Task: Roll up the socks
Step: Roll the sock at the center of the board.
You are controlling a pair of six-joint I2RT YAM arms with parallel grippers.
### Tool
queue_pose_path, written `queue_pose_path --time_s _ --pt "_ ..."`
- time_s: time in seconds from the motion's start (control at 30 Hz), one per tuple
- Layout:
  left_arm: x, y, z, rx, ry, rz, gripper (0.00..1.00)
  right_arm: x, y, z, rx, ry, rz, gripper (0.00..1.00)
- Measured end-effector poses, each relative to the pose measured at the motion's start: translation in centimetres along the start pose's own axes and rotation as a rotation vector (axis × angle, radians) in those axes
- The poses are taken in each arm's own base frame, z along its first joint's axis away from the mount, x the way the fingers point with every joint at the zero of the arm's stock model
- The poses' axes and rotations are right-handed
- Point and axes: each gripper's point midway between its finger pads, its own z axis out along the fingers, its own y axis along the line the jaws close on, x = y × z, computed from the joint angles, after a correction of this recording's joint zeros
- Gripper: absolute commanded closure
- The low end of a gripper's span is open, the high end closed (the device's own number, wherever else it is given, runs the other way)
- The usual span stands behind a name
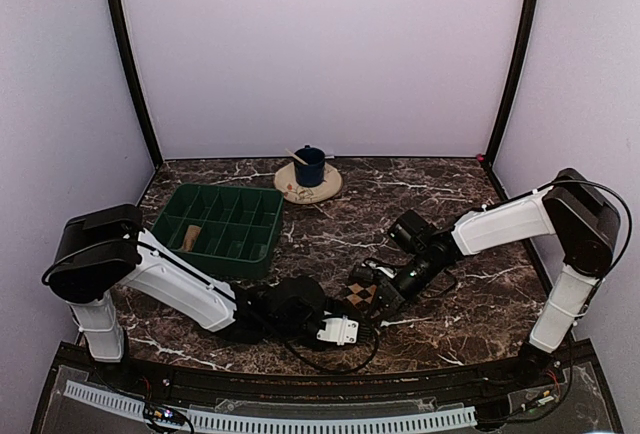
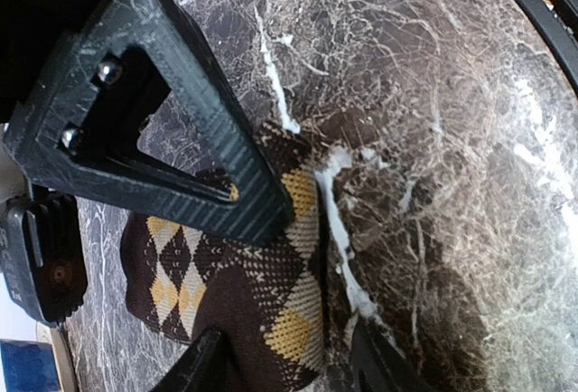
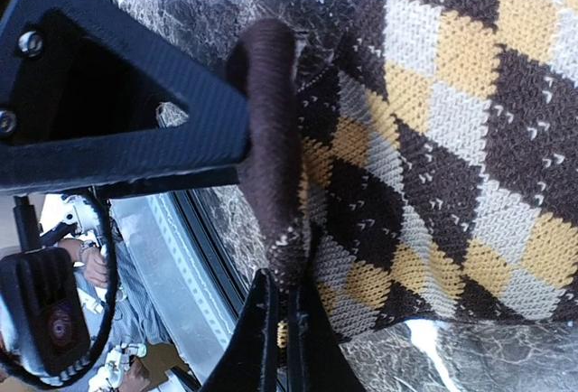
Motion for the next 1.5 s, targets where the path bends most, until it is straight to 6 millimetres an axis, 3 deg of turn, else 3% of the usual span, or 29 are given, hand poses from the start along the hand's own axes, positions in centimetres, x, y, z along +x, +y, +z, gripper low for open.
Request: queue_pose_path --time_s 0.2,0.4,0.57,0.83,1.1,1.5 --pt "0.1 0.3 0.3 -0.012 0.012 0.011 0.56 0.0 0.1 0.0 -0.004 0.001 0.000 1.00" --pt "0.0 0.6 0.6 -0.014 0.016 0.016 0.81 0.0 0.1 0.0 -0.005 0.002 0.000 1.00" --pt "0.0 0.8 0.9 0.001 0.023 0.019 0.84 0.1 0.1 0.0 -0.005 0.002 0.001 1.00" --pt "0.3 0.6 1.0 0.057 0.039 0.005 1.00 0.1 0.1 0.0 -0.004 0.003 0.002 1.00" --pt "0.1 0.4 1.0 0.161 0.042 -0.027 1.00 0.4 -0.5 0.0 0.023 0.000 0.020 0.78" --pt "-0.8 0.0 1.3 0.451 0.058 -0.186 1.00 0.3 -0.8 -1.3 0.097 -0.090 0.036 0.69"
